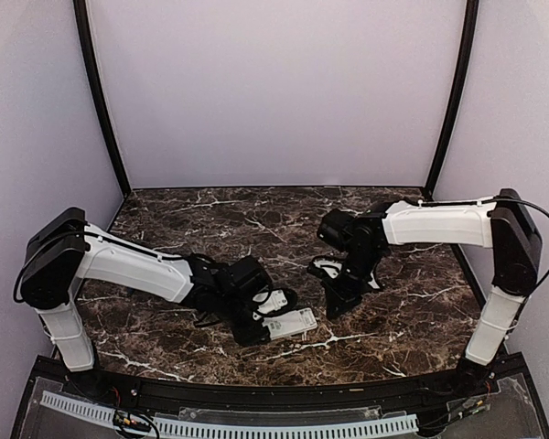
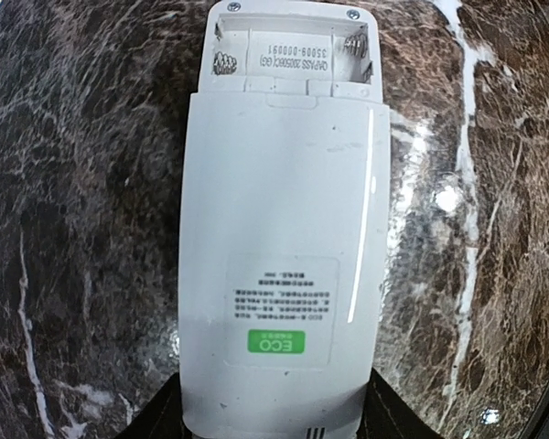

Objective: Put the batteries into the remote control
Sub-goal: Load the remote control without batteries onto the remote control without the battery cover.

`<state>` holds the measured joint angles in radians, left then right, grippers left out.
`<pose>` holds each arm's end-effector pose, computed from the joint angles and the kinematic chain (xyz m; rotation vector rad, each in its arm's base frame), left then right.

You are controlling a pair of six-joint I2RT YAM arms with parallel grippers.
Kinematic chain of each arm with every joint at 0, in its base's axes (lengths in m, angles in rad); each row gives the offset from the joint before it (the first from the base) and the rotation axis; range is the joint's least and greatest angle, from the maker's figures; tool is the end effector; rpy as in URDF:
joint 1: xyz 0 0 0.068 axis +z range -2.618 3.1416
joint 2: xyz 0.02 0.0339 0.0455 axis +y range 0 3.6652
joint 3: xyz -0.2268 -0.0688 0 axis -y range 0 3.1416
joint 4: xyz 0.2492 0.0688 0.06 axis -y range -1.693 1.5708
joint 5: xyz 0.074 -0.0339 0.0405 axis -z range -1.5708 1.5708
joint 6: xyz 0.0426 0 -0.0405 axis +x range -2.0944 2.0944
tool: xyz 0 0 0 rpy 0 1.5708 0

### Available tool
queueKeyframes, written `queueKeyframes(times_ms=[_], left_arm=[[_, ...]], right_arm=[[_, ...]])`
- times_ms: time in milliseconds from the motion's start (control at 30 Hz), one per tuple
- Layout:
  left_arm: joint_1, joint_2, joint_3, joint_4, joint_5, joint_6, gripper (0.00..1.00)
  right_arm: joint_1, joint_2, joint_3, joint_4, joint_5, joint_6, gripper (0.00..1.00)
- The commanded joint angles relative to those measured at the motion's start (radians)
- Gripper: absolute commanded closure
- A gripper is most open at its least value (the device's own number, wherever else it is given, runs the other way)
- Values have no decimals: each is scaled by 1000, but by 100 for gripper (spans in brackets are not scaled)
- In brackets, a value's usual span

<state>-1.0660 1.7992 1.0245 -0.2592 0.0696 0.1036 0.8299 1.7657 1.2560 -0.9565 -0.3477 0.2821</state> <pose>0.1672 -0.3086 0.1029 1.4929 2.2087 -0.4217 0.2070 0.2479 0.1534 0.8380 -2.8807 -0.5304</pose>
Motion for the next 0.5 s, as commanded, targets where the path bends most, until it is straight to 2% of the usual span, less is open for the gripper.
queueKeyframes(times_ms=[0, 267, 467], left_arm=[[-51, 53, 31, 24, -17, 79, 66], [-89, 127, 133, -17, -74, 132, 62], [-92, 153, 184, -63, -91, 121, 61]], right_arm=[[-7, 38, 25, -61, -103, 0, 100], [-7, 83, 10, -92, -161, 18, 100], [-11, 76, -17, -144, -101, 30, 100]])
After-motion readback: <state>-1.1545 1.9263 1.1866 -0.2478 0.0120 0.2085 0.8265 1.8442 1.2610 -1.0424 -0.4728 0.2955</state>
